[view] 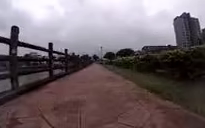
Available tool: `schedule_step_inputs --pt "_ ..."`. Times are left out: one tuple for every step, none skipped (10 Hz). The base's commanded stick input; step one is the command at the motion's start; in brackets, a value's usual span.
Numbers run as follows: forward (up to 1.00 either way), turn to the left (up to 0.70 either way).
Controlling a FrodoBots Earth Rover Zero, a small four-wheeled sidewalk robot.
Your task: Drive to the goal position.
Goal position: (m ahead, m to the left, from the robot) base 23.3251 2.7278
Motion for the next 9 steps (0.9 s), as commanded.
schedule_step_inputs --pt "1.00 0.00" --pt "1.00 0.00" --pt "1.00 0.00" --pt "1.00 0.00" --pt "1.00 0.00" --pt "1.00 0.00" --pt "1.00 0.00" --pt "1.00 0.00" --pt "1.00 0.00"
